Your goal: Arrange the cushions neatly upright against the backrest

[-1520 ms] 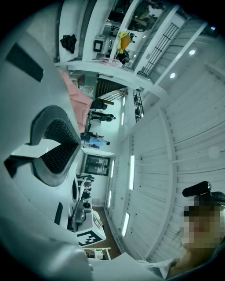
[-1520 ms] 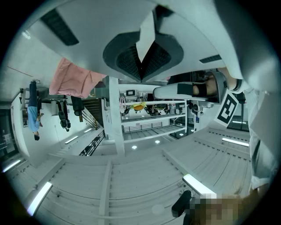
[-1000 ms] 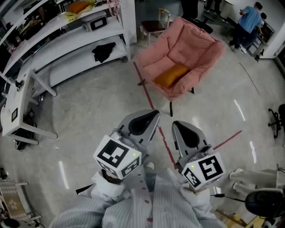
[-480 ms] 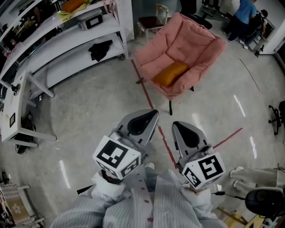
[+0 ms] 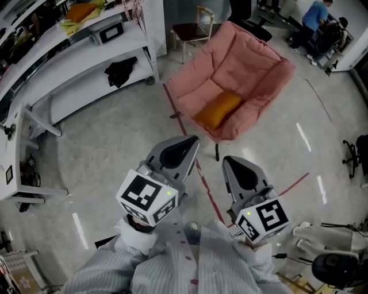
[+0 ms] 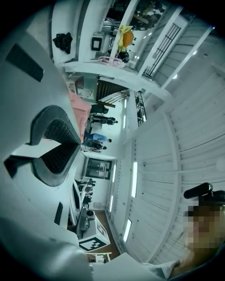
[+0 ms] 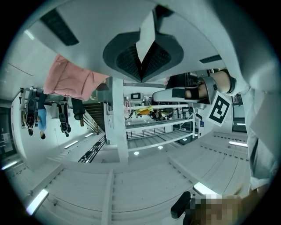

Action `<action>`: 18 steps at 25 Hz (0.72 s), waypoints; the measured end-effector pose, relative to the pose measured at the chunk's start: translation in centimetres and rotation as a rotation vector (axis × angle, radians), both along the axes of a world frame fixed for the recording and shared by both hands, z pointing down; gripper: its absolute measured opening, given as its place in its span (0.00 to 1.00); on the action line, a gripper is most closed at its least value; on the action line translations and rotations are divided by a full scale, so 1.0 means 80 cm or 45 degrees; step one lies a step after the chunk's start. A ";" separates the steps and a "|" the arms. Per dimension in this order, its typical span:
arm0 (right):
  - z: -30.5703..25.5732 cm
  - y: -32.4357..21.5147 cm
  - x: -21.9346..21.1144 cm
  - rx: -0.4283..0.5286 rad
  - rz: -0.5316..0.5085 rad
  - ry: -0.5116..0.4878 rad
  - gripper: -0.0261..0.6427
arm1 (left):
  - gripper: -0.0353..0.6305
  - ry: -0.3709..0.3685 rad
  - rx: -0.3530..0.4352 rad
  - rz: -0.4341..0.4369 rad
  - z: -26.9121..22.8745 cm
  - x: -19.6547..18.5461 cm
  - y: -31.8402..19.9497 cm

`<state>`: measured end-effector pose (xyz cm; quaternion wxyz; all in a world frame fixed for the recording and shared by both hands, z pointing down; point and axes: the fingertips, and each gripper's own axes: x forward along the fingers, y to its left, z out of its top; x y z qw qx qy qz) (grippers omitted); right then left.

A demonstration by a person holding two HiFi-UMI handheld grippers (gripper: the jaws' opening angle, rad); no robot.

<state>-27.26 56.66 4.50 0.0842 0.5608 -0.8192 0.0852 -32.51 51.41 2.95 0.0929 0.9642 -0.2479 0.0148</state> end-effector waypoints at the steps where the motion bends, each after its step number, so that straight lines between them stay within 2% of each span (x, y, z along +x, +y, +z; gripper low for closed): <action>1: -0.001 -0.017 0.002 0.001 0.007 0.000 0.06 | 0.07 -0.005 0.003 0.005 0.000 0.001 -0.017; 9: 0.001 -0.144 0.009 0.013 0.098 0.000 0.06 | 0.07 -0.032 0.018 0.041 0.006 -0.014 -0.142; 18: 0.028 -0.212 0.017 -0.091 0.175 0.035 0.06 | 0.07 -0.018 -0.032 0.073 0.025 -0.016 -0.225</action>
